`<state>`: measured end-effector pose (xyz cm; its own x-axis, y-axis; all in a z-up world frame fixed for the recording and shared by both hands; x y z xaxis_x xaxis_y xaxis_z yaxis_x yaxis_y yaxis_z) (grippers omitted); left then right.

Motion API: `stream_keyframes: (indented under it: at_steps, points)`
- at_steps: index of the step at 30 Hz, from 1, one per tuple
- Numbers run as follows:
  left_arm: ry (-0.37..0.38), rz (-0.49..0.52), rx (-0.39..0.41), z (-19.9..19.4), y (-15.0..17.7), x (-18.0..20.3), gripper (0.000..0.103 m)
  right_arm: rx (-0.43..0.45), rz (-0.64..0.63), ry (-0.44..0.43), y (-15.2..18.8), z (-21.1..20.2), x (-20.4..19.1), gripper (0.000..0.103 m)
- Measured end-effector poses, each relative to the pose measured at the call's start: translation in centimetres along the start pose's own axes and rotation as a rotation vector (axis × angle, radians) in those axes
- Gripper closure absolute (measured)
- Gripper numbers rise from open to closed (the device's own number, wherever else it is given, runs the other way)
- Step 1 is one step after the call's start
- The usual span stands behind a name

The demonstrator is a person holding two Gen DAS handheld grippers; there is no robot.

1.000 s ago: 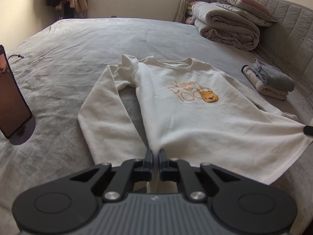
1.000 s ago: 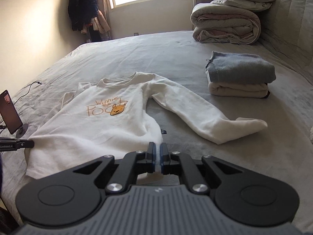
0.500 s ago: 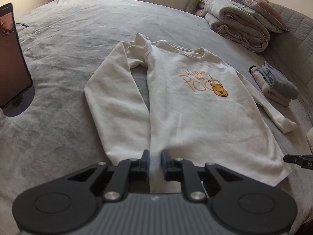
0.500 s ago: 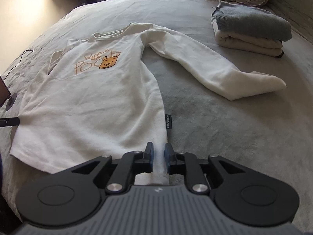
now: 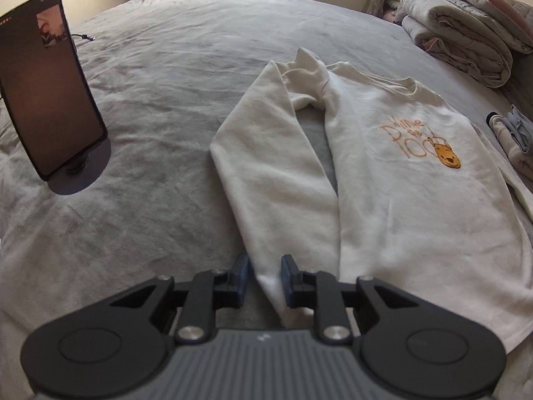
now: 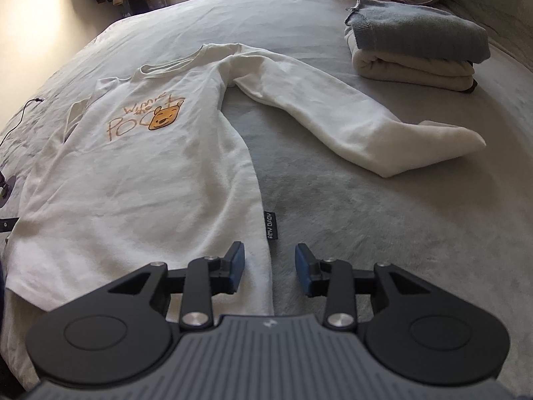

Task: Fold clothes

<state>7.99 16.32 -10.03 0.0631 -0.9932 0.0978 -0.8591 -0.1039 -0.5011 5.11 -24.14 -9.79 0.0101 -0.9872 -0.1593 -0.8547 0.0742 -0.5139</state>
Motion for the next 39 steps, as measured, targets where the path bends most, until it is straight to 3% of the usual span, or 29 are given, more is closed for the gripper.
stream_keyframes:
  at_steps: [2, 5, 7, 12, 15, 17, 19, 22, 24, 25, 34, 39]
  points:
    - [0.002, -0.008, 0.0, 0.3, -0.1, 0.1, 0.082, -0.002, 0.004, 0.002, -0.1, 0.2, 0.1, 0.065]
    - [-0.002, -0.022, 0.016, 0.3, -0.5, 0.2, 0.097, -0.001, 0.003, 0.006, -0.1, 0.3, 0.0, 0.065]
    - [-0.018, -0.042, 0.038, 0.0, -0.9, 0.0, 0.099, 0.002, 0.003, 0.007, -0.2, 0.4, 0.0, 0.065]
    - [-0.213, -0.034, 0.203, -2.2, -3.1, -1.7, 0.1, 0.014, 0.019, 0.017, -0.4, 0.3, 0.6, 0.065]
    - [-0.341, -0.095, 0.291, -3.6, -4.7, -4.3, 0.1, 0.02, 0.034, 0.022, -0.6, 0.2, 1.1, 0.065]
    - [-0.42, -0.145, 0.328, -4.2, -5.4, -6.2, 0.099, 0.028, 0.044, 0.033, -0.7, 0.1, 1.5, 0.065]
    - [-0.452, -0.18, 0.328, -4.4, -5.6, -7.4, 0.098, 0.032, 0.05, 0.047, -0.8, 0.1, 1.9, 0.065]
    - [-0.401, -0.205, 0.309, -4.4, -5.4, -7.6, 0.091, 0.033, 0.06, 0.05, -0.9, 0.2, 2.2, 0.065]
    - [-0.35, -0.197, 0.292, -4.3, -5.0, -7.0, 0.077, 0.034, 0.066, 0.052, -1.0, 0.2, 2.4, 0.065]
    - [-0.321, -0.184, 0.283, -4.1, -4.7, -6.4, 0.076, 0.033, 0.067, 0.053, -1.1, 0.3, 2.4, 0.065]
    - [0.005, -0.078, 0.056, -1.7, -0.5, -1.4, 0.074, 0.005, 0.055, -0.004, -0.5, 0.1, 1.2, 0.065]
    - [0.104, -0.023, -0.002, -1.3, 1.9, 0.0, 0.074, -0.034, 0.055, -0.063, 0.4, 0.0, 0.4, 0.065]
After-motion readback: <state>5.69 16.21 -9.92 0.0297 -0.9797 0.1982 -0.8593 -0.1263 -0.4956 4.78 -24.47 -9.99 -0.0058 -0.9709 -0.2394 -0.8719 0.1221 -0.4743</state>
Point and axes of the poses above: each gripper's, at about its wrist camera, not at the fingertips, and z roughly the way its jaws point, x to its right, y to its underside, the point moved 8 cm from there along z, roughly the way its jaws point, and after that the axes turned 5 degrees about -x, right-handed, at the moved point
